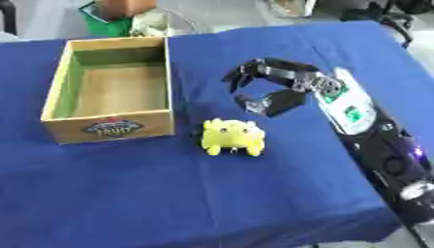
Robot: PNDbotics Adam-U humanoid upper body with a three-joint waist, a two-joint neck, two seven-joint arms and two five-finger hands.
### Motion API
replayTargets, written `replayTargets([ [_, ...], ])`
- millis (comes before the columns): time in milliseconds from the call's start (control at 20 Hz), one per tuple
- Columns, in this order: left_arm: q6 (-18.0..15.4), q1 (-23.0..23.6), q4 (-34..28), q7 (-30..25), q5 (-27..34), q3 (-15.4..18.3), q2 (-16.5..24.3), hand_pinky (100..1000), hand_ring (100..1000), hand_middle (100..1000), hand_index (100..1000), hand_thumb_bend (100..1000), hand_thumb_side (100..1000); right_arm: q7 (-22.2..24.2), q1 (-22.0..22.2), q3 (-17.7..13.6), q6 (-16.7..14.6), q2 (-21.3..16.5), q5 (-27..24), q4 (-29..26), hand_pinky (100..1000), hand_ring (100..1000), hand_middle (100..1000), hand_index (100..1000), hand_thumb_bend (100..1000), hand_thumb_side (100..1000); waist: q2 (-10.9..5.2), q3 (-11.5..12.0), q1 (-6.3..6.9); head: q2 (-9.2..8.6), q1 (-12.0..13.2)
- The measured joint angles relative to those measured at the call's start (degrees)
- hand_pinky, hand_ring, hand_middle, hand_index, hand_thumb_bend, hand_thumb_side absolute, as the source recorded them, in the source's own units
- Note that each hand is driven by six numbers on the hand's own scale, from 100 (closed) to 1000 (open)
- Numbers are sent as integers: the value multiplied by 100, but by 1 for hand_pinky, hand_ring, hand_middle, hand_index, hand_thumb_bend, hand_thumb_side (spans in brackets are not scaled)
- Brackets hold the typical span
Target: Pick up objects on the table and place them in the box.
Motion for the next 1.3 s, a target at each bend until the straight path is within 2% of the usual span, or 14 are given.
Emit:
replayTargets([
  [300, 0, 0, 0, 0, 0, 0, 0, 483, 415, 461, 614, 715, 199, 230, -55, 30, 36, 36, 73, 16, 825, 946, 685, 888, 100, 473, -12, 0, -4, 0, 0],
  [400, 0, 0, 0, 0, 0, 0, 0, 483, 415, 461, 614, 715, 199, 337, -80, 59, 62, 69, 94, 37, 826, 948, 687, 888, 100, 454, -14, -7, -4, 0, 0],
  [450, 1, 0, 0, -1, 0, 0, 0, 484, 415, 461, 614, 714, 199, 390, -88, 65, 78, 78, 100, 43, 828, 949, 692, 890, 100, 416, -15, -12, -4, -1, 0],
  [500, 1, 0, 0, -1, 0, 0, 0, 484, 415, 461, 614, 714, 199, 431, -89, 78, 104, 88, 113, 59, 828, 951, 692, 891, 100, 422, -18, -24, -4, -1, -1],
  [650, 1, 1, 0, -1, 0, -1, 0, 484, 415, 461, 614, 714, 200, 523, -89, 105, 196, 112, 133, 105, 829, 950, 696, 891, 100, 352, -19, -46, 2, -2, -5],
  [800, 1, 3, 0, -3, 0, -1, 0, 483, 415, 460, 613, 715, 200, 573, -88, 132, 246, 123, 200, 126, 829, 947, 699, 891, 100, 329, -22, -66, 16, -6, -21],
  [1200, 1, 36, 0, -5, 0, -2, 0, 483, 415, 461, 614, 715, 200, 525, -84, 195, 198, 218, 780, 129, 826, 925, 721, 889, 100, 223, -32, -70, 44, -19, -44],
  [1300, 2, 36, 0, -6, 0, -2, 0, 483, 415, 461, 614, 715, 200, 494, -84, 230, 167, 230, 1036, 129, 828, 921, 732, 892, 100, 231, -34, -70, 47, -21, -45],
])
